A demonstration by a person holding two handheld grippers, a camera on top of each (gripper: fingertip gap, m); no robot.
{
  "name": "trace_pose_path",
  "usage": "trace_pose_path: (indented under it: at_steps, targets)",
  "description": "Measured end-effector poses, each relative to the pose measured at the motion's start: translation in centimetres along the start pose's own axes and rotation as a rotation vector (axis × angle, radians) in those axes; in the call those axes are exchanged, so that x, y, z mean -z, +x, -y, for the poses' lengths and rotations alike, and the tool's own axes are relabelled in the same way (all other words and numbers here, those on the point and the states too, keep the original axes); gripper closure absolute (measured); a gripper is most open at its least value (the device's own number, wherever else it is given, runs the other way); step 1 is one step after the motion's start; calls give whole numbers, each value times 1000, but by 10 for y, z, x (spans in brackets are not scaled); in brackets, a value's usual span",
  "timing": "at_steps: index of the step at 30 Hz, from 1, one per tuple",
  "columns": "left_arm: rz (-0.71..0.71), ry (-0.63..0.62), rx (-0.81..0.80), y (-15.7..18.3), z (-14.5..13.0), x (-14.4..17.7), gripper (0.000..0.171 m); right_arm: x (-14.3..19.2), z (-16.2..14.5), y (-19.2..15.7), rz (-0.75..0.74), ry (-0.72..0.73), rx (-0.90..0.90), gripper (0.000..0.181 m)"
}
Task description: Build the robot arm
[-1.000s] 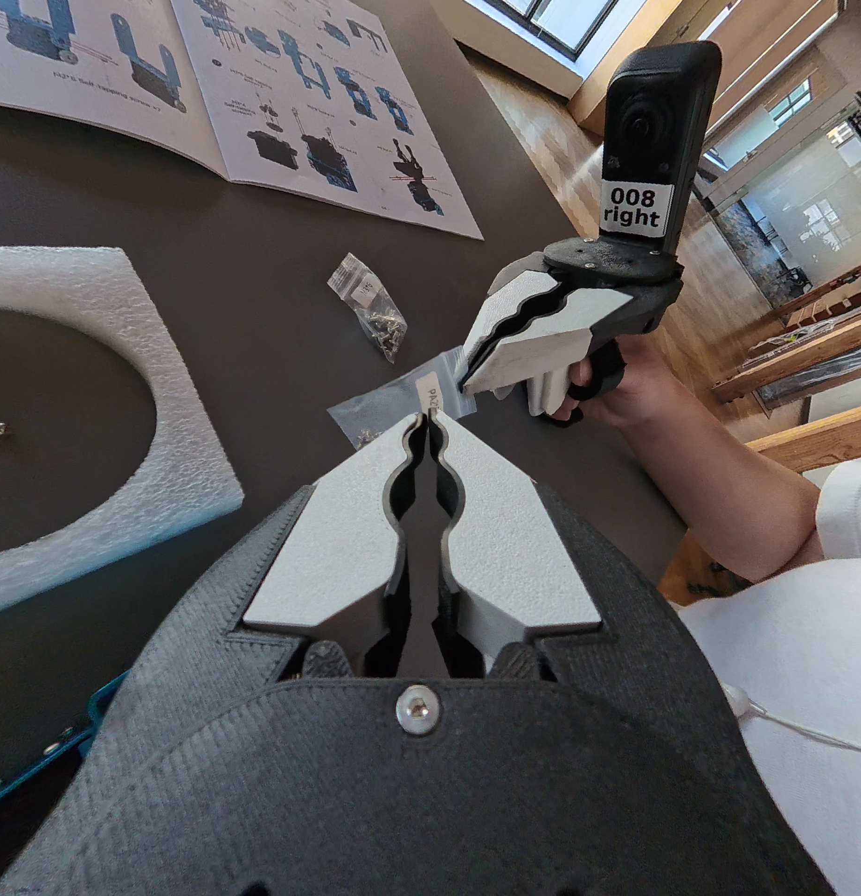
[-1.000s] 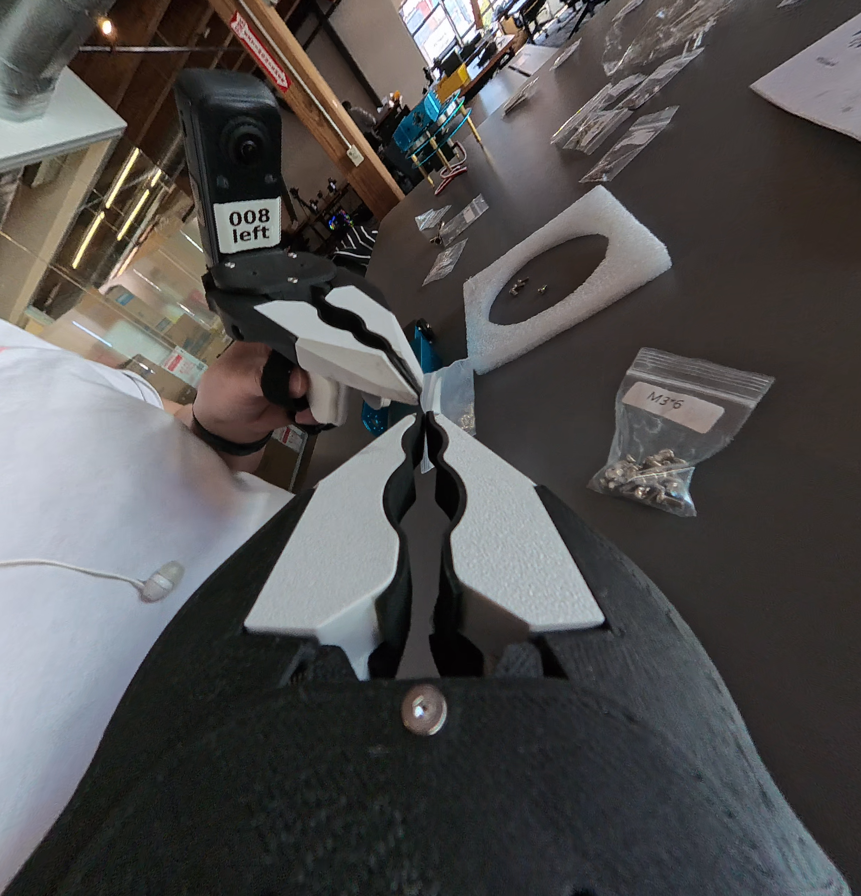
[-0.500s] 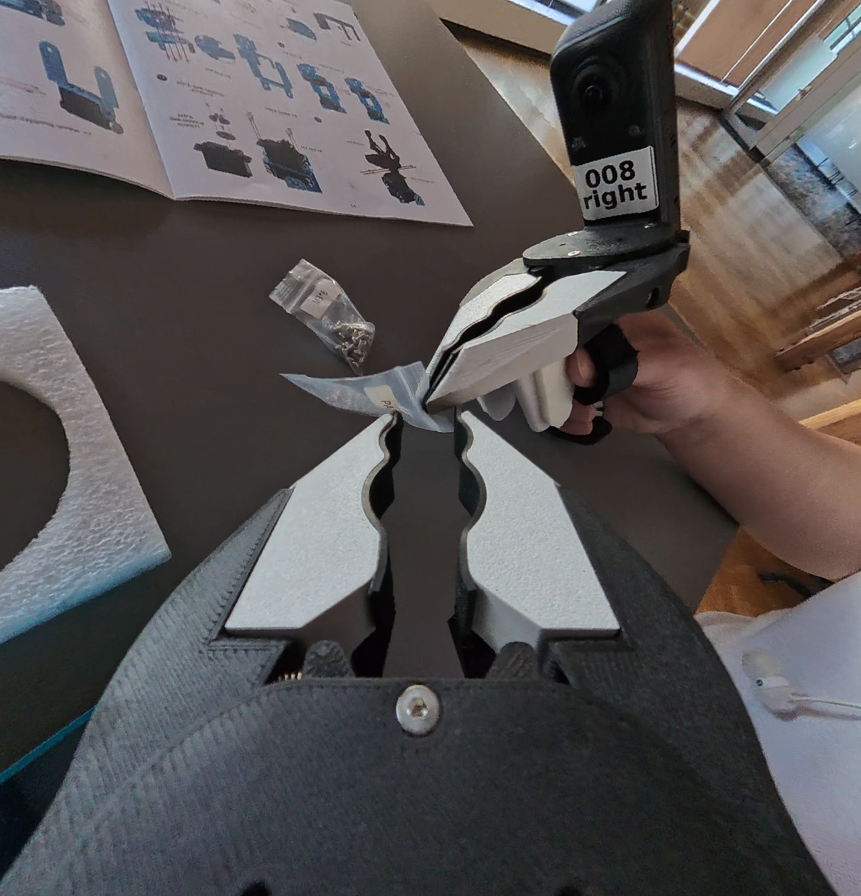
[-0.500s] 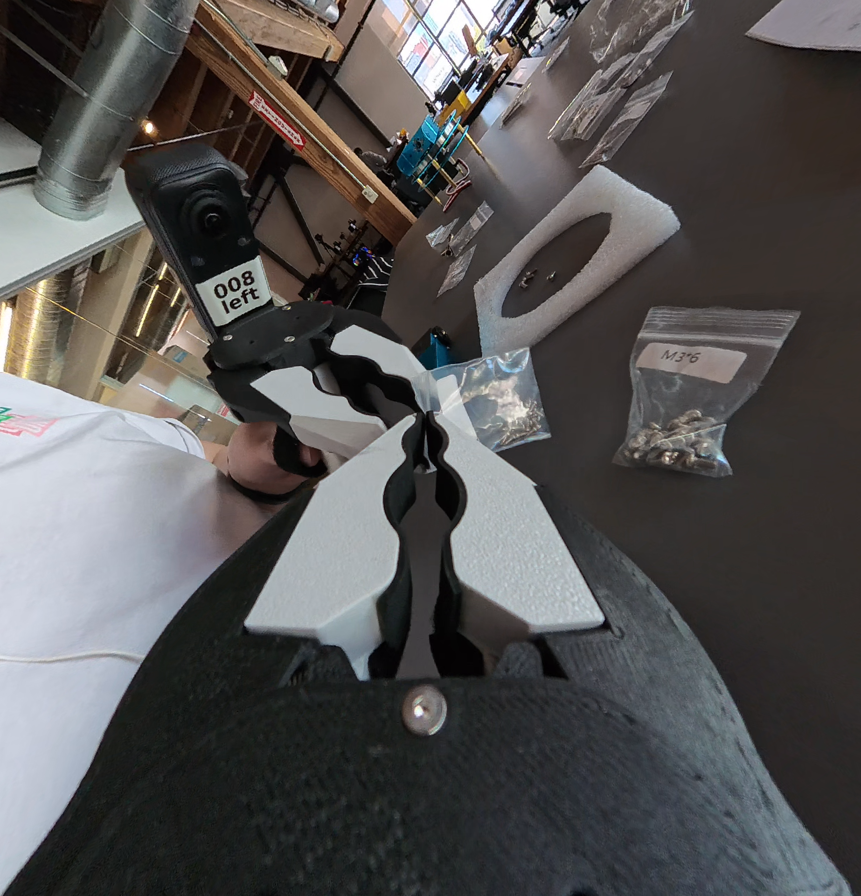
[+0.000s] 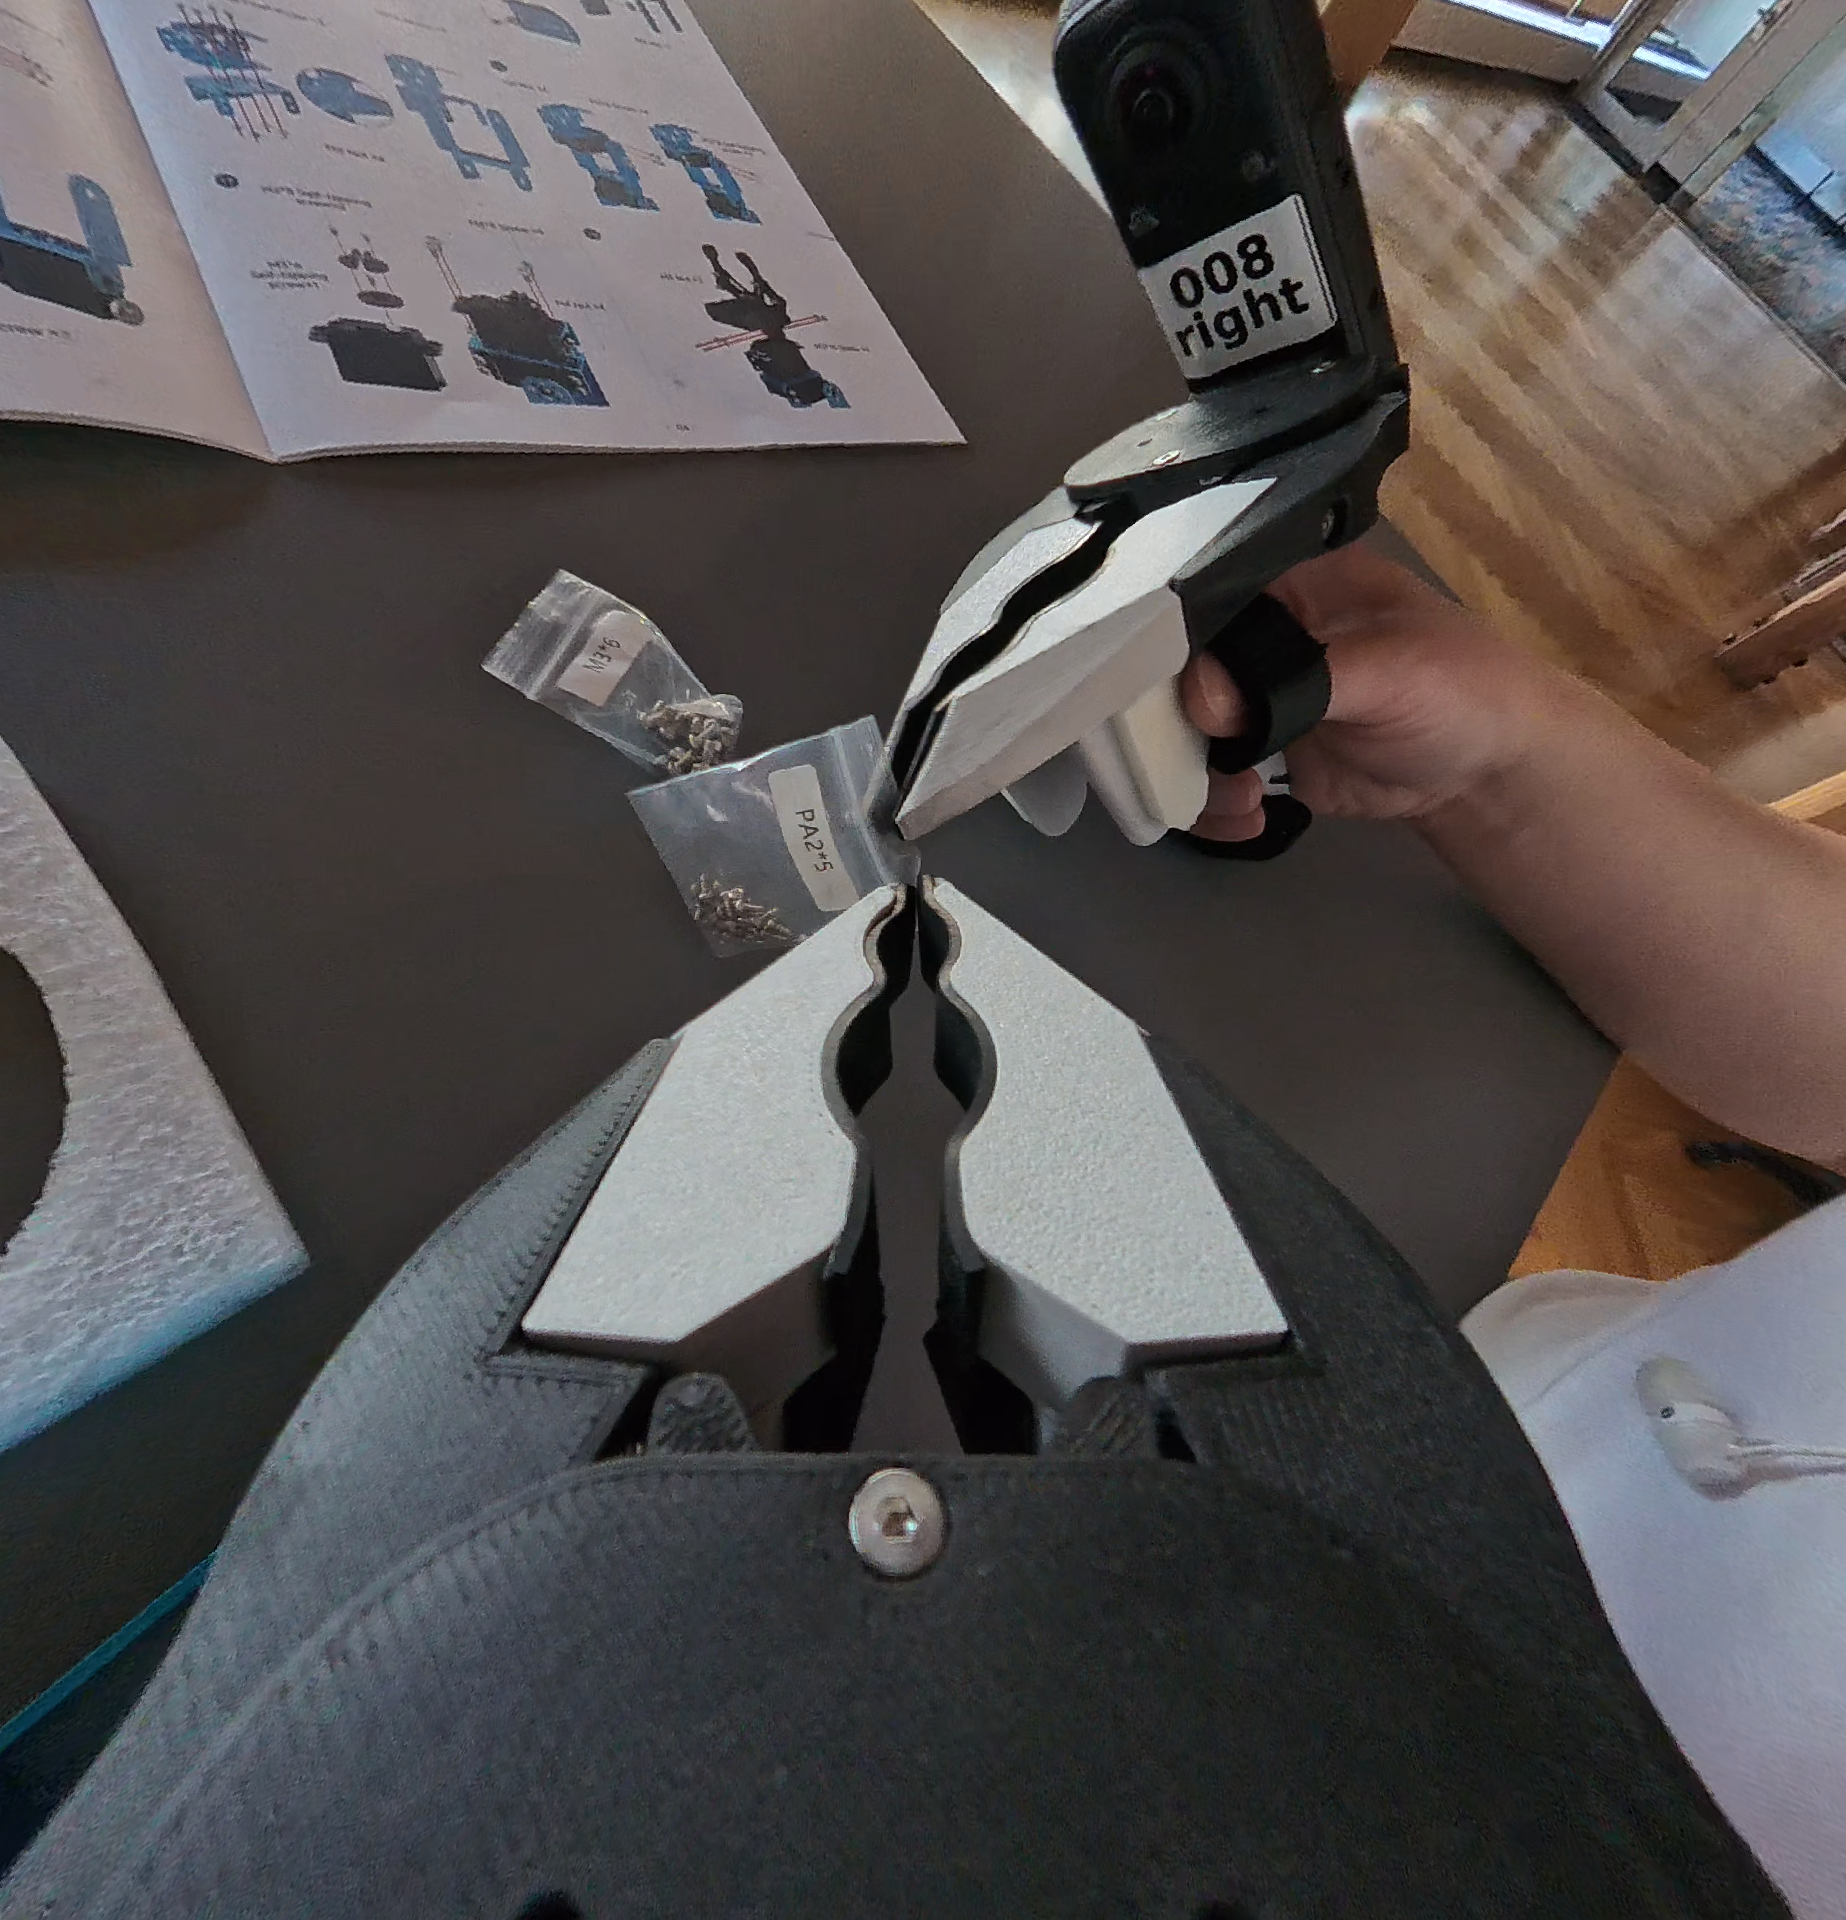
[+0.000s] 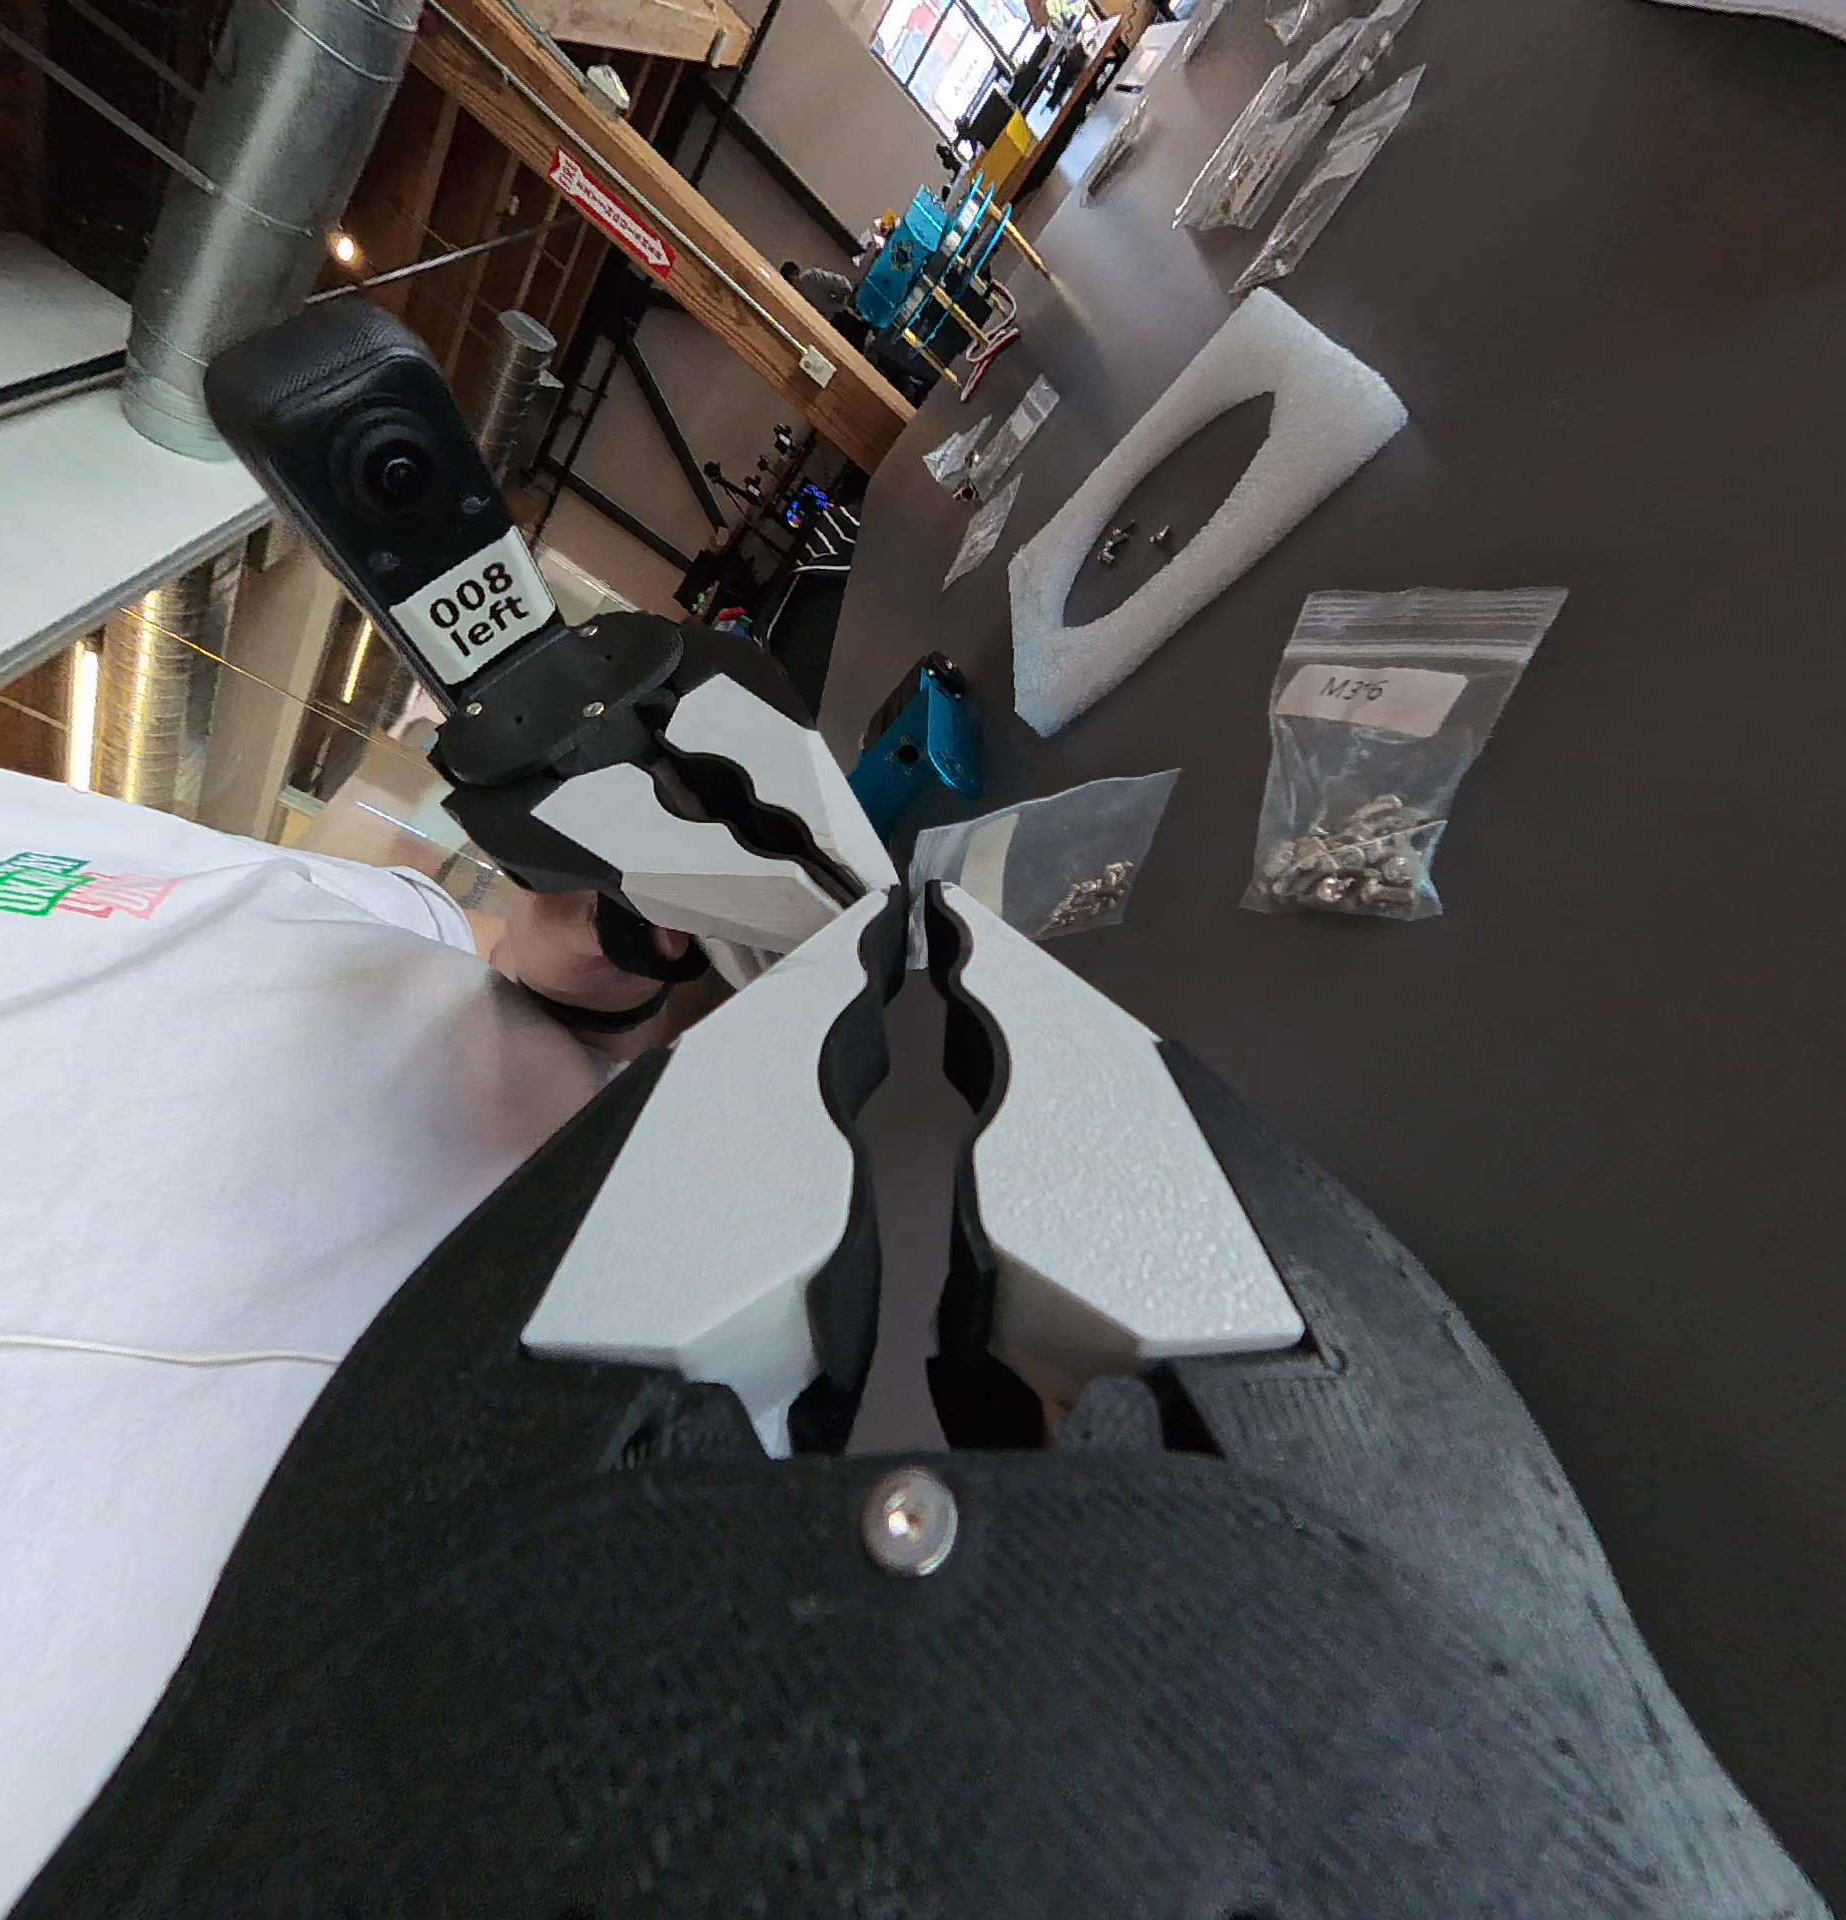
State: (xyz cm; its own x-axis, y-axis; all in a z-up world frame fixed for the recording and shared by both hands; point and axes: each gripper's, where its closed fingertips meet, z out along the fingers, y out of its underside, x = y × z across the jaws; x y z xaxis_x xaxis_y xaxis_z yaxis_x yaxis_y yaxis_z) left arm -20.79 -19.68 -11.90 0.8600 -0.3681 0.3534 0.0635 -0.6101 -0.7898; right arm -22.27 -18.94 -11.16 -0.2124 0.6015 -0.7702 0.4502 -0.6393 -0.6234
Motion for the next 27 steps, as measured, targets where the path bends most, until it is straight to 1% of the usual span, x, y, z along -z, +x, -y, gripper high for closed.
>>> trace_pose_path:
  at_steps: [3,9,11,16,22,27]
  targets:
    - [-39,1,38,1,0,-3,171,1,0,1,-2,1,4,179]
    - [-100,14,86,2,1,-1,171,2,2,-6,59,5,16,177]
    - [-114,22,99,3,1,-1,171,1,3,-6,56,5,17,181]
    - [-131,27,100,2,1,0,171,1,3,-5,61,3,0,181]
    - [-148,20,91,5,1,-3,171,6,10,0,59,51,-63,181]
    - [-156,11,84,7,0,-6,171,6,7,0,65,34,-78,175]
